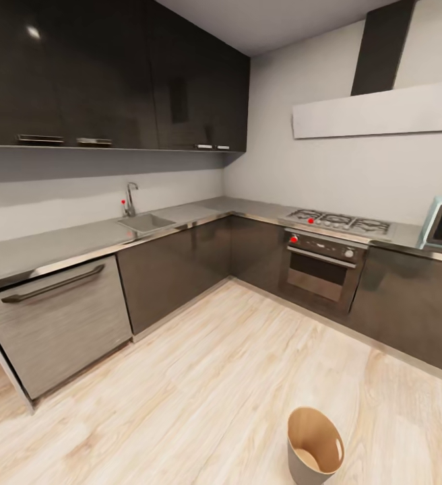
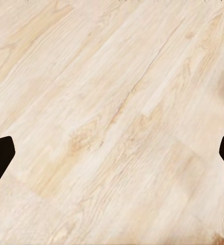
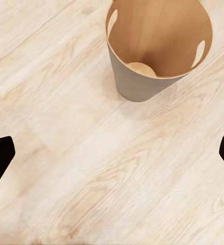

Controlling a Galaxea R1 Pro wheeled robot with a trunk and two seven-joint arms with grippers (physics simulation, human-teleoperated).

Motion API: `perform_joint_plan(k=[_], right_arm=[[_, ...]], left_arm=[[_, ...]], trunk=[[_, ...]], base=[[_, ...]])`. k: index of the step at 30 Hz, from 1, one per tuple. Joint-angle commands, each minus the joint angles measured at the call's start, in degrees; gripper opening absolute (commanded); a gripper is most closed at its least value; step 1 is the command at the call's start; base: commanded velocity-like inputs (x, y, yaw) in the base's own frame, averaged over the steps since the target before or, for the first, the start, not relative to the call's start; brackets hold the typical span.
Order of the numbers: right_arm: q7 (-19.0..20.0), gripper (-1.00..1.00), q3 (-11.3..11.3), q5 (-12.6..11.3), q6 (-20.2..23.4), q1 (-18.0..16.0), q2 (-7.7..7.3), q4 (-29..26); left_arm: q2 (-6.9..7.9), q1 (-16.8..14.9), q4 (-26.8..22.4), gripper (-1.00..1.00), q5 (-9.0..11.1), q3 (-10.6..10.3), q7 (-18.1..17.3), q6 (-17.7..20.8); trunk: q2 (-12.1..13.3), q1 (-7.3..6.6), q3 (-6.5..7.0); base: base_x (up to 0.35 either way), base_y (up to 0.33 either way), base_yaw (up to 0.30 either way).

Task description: Put the three can of soda from the living room inside the tash can in the kitchen.

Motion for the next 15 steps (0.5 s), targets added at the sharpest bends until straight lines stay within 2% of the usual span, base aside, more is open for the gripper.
perform_joint_plan(k=[1,4,8,9,10,12,14,15], right_arm=[[0.0,1.00,0.0,0.0,0.0,0.0,-0.03,0.0],[-0.3,1.00,-0.2,0.0,0.0,-0.3,-0.21,0.0],[-5.2,1.00,-0.2,0.0,0.1,-3.2,-0.34,1.0],[-9.2,1.00,-0.2,0.0,0.2,-5.6,-0.36,3.2],[-10.4,1.00,-0.2,0.0,0.2,-7.0,-0.36,5.0],[-11.1,1.00,-0.2,0.0,0.2,-8.7,-0.35,7.1],[-12.0,1.00,-0.2,-0.1,0.0,-12.6,-0.36,12.4],[-12.1,1.00,-0.2,-0.1,0.0,-13.2,-0.37,13.2]], left_arm=[[0.01,0.0,0.0,1.00,0.0,0.0,0.0,0.0],[0.03,0.0,-0.3,1.00,0.1,-0.1,-0.2,-0.1],[0.08,0.0,-0.6,1.00,0.0,-0.1,-5.0,0.0],[0.14,0.0,-0.6,1.00,0.0,-0.1,-8.7,0.0],[0.17,0.0,-0.6,1.00,0.0,0.0,-9.9,0.0],[0.19,0.0,-0.5,1.00,0.0,0.0,-10.6,0.0],[0.23,0.0,-0.5,1.00,0.0,0.0,-11.5,-0.1],[0.25,0.0,-0.5,1.00,0.0,0.0,-11.6,-0.1]], trunk=[[0.0,0.00,0.00],[0.0,0.00,0.00],[0.0,0.00,0.00],[0.0,0.00,0.00],[0.0,0.00,0.00],[0.0,0.00,0.00],[0.0,0.00,0.00],[0.0,0.00,0.00]], base=[[0.210,0.000,0.000],[0.187,0.000,0.000],[0.034,0.000,0.000],[0.009,0.000,0.000],[0.006,0.000,0.000],[0.004,0.000,0.000],[0.002,0.000,0.000],[0.000,0.000,0.000]])
